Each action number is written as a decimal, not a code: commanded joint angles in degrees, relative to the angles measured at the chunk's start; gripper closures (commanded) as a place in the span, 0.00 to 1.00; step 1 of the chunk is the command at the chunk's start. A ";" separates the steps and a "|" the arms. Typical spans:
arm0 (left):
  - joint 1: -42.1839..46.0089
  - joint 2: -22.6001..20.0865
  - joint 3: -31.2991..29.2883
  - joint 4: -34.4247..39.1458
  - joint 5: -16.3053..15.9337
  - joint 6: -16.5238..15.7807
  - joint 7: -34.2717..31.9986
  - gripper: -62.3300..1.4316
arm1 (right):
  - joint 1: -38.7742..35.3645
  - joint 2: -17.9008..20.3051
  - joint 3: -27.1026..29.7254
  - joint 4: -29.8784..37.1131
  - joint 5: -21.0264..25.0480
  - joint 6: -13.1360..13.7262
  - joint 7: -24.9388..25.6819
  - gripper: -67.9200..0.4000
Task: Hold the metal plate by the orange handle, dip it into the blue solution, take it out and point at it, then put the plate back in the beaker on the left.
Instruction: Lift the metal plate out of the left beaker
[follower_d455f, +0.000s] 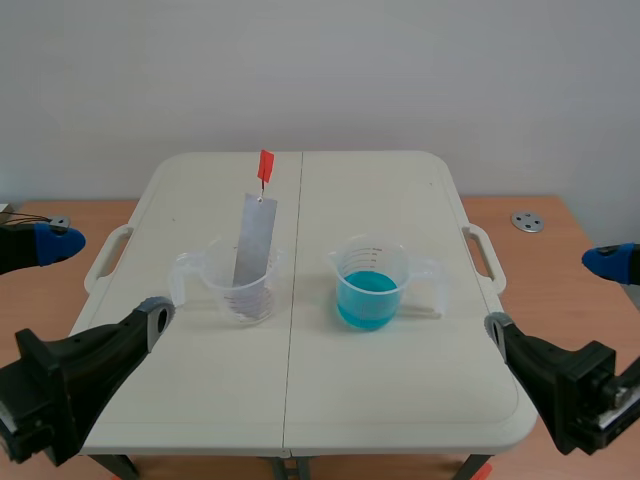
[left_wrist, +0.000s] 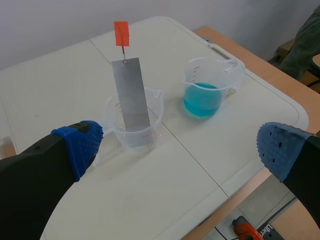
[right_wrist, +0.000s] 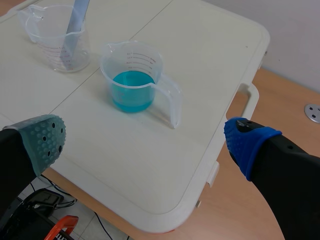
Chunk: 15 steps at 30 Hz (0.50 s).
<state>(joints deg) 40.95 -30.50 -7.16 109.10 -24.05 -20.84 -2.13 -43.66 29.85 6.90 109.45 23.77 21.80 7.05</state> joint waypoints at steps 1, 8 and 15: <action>-0.04 -0.13 0.17 0.31 -0.37 0.07 -0.98 0.00 | 0.66 -0.02 0.17 0.74 0.42 -0.13 0.81 0.02; -0.04 -0.13 0.17 0.31 -0.37 0.07 -0.98 0.00 | 0.66 -0.02 0.17 0.74 0.42 0.09 0.11 0.02; -0.04 -0.15 0.17 0.31 -0.37 0.09 -0.96 0.00 | 1.73 -0.02 0.15 0.74 0.42 0.50 -0.35 0.02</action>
<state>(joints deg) 40.95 -30.50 -7.16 109.10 -24.05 -20.84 -2.13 -43.33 29.85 6.90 109.45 23.77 22.26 5.96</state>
